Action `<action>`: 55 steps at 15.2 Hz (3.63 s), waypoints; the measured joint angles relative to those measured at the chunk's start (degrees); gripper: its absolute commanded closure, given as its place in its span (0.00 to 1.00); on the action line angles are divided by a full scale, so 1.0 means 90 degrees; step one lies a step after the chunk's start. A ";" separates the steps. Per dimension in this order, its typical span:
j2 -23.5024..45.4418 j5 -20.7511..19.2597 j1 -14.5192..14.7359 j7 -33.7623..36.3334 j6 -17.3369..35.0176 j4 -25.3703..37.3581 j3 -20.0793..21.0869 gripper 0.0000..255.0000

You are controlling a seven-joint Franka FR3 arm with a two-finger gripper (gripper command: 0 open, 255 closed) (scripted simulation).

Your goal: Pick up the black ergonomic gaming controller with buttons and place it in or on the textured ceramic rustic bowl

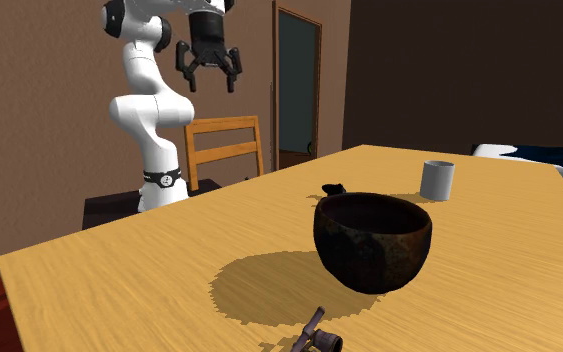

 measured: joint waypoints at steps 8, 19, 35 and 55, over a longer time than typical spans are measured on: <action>0.1155 0.0434 0.0310 0.0679 0.1195 -0.0079 0.0851 0.00; 0.3345 0.0333 0.0516 0.1851 0.2772 0.0480 0.2069 0.00; 0.6086 -0.1284 0.0930 0.3523 0.4152 0.1485 0.2509 0.00; 0.6106 -0.1401 0.0987 0.3817 0.4535 0.1322 0.2426 0.00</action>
